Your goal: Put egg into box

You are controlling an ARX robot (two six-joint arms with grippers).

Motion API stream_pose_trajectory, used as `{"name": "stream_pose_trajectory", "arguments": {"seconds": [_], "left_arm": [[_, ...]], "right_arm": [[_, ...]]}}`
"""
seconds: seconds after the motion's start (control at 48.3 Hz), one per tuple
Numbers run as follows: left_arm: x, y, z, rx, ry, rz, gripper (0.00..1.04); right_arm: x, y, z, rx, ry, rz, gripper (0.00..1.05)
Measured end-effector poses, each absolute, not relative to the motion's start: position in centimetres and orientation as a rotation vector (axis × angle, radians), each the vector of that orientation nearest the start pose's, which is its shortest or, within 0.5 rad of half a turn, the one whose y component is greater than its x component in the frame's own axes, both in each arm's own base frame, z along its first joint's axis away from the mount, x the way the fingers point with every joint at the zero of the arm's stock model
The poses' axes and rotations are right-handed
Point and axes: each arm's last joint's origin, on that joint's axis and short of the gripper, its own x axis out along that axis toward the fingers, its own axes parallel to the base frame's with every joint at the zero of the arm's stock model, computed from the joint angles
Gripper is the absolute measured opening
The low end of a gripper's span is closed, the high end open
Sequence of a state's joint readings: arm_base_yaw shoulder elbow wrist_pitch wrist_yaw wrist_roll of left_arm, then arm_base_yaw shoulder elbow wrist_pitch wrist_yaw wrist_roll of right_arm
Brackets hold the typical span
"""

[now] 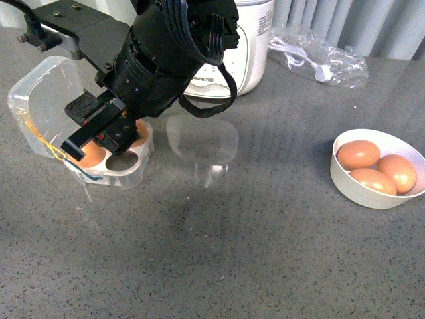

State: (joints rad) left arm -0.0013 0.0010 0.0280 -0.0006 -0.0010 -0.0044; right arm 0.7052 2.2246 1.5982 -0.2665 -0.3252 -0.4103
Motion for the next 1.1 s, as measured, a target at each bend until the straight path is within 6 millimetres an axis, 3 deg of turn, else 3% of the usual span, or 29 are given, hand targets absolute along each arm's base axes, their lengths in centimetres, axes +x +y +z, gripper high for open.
{"name": "stream_pose_trajectory", "arguments": {"seconds": [0.041, 0.435, 0.497, 0.621, 0.725, 0.828, 0.932, 1.097], "left_arm": [[9.6, 0.0, 17.3, -0.004, -0.027, 0.0, 0.98], [9.6, 0.0, 17.3, -0.004, -0.027, 0.0, 0.98], [9.6, 0.0, 17.3, -0.004, -0.027, 0.0, 0.98], [9.6, 0.0, 17.3, -0.004, -0.027, 0.0, 0.98], [9.6, 0.0, 17.3, -0.005, -0.027, 0.0, 0.98], [9.6, 0.0, 17.3, -0.005, -0.026, 0.0, 0.98], [9.6, 0.0, 17.3, -0.004, -0.027, -0.003, 0.98], [9.6, 0.0, 17.3, -0.004, -0.027, 0.003, 0.98]], "right_arm": [[35.5, 31.4, 14.4, -0.526, 0.718, 1.135, 0.43], [35.5, 31.3, 14.9, -0.534, 0.679, 1.095, 0.95], [35.4, 31.1, 15.3, -0.53, 0.666, 1.079, 0.99], [34.9, 29.4, 18.3, -0.452, 0.591, 0.969, 0.97], [34.3, 26.2, 21.3, -0.386, 0.481, 0.712, 0.97], [33.4, 23.1, 21.4, -0.425, 0.4, 0.466, 0.97], [31.9, 19.1, 19.4, -0.182, 0.142, 0.062, 0.75], [28.1, 13.6, 19.6, -0.03, -0.002, 0.018, 0.5]]}}
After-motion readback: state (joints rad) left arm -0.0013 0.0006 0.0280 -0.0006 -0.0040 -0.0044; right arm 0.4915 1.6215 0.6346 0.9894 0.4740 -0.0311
